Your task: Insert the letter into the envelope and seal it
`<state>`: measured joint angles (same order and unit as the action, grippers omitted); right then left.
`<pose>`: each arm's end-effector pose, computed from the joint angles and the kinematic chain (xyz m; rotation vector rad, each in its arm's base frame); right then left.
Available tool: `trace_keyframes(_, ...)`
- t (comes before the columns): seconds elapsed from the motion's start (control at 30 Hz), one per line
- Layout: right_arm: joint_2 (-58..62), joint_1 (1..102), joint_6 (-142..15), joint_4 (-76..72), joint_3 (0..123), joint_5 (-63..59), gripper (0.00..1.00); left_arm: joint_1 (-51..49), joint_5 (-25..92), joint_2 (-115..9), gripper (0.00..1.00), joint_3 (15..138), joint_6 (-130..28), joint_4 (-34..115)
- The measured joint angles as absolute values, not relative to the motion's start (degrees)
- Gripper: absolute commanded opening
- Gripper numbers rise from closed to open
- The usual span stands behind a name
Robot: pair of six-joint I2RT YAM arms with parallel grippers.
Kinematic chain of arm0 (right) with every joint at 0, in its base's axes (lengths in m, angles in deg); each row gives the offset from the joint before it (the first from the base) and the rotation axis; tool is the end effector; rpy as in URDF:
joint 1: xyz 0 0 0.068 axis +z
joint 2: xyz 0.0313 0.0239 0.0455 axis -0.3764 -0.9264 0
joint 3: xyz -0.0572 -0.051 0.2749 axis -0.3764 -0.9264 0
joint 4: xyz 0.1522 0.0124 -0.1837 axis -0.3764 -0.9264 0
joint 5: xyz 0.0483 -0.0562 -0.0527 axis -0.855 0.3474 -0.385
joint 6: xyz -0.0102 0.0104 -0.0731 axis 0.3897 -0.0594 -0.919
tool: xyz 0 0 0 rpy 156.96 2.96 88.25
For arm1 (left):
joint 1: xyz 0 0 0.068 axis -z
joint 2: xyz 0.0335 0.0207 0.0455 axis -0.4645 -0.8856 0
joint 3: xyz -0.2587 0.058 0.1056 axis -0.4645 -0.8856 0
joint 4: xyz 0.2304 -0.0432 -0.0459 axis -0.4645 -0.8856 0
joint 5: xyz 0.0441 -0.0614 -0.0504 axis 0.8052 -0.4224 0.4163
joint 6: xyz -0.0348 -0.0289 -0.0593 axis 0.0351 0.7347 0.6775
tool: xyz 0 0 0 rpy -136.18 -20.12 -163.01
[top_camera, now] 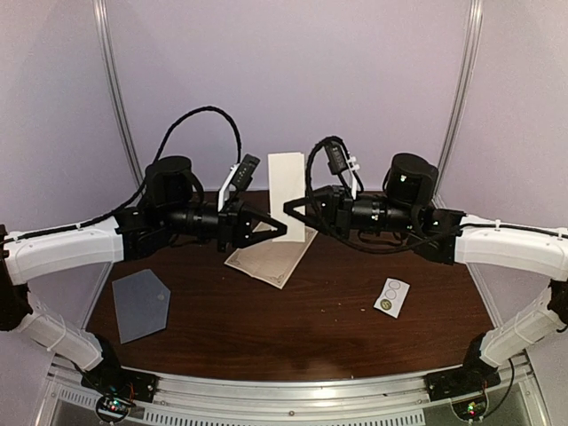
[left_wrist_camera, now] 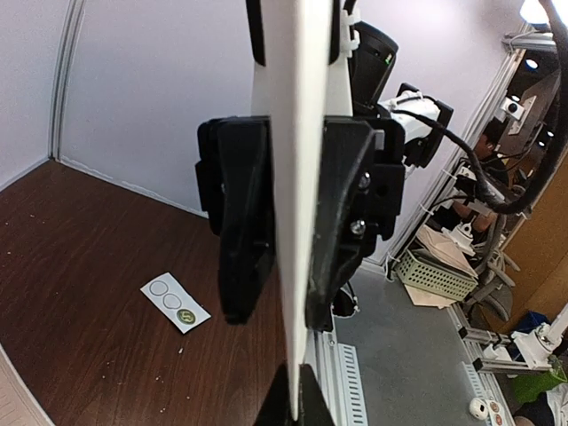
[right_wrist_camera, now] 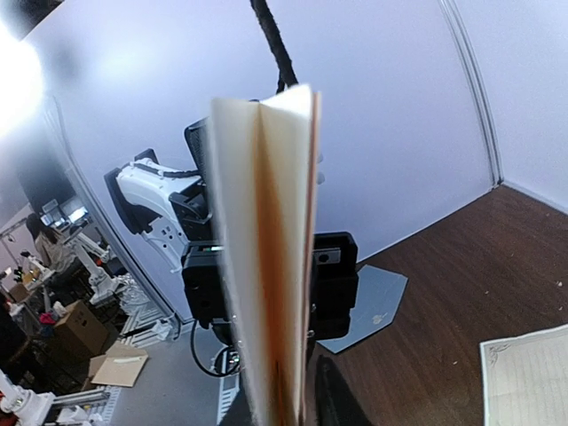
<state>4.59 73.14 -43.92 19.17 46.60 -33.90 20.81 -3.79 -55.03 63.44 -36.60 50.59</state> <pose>0.1675 0.2700 0.3824 -0.9580 1.4764 1.5417 0.1688 -0.2583 0.3580 1.0240 1.6405 -1.5838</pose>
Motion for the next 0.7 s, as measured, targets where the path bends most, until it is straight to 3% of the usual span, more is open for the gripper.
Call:
trace_keyframes(0.07, 4.7, 73.0, -43.5, 19.6, 46.4, -33.0, 0.31, 20.8, -3.7, -55.0, 0.0, 63.3, -36.7, 50.6)
trace_keyframes(0.23, 5.0, 72.4, -41.8, 22.2, 46.0, -32.0, 0.29, 20.8, -3.2, -55.0, 0.0, 62.9, -37.1, 50.5)
trace_keyframes(0.27, 5.0, 72.4, -41.4, 23.0, 46.0, -32.0, 0.26, 20.8, -3.2, -55.0, 0.0, 62.9, -37.2, 50.5)
trace_keyframes(0.37, 5.0, 72.4, -40.6, 24.7, 46.0, -32.2, 0.04, 20.8, -3.1, -55.0, 0.0, 62.9, -37.6, 50.5)
trace_keyframes(0.47, 4.8, 72.4, -39.6, 25.9, 46.0, -32.8, 0.0, 20.8, -2.5, -55.0, 0.02, 62.9, -38.0, 49.8)
trace_keyframes(0.57, 4.7, 72.3, -39.7, 26.0, 45.8, -33.0, 0.0, 20.8, -0.5, -55.0, 0.39, 62.9, -38.8, 49.1)
trace_keyframes(0.63, 5.0, 72.3, -39.8, 25.9, 45.3, -32.5, 0.0, 20.9, 2.1, -55.0, 0.57, 62.9, -39.0, 47.4)
trace_keyframes(0.7, 5.9, 71.9, -40.1, 24.8, 44.4, -30.6, 0.0, 21.0, 6.5, -54.8, 0.68, 62.5, -38.9, 45.0)
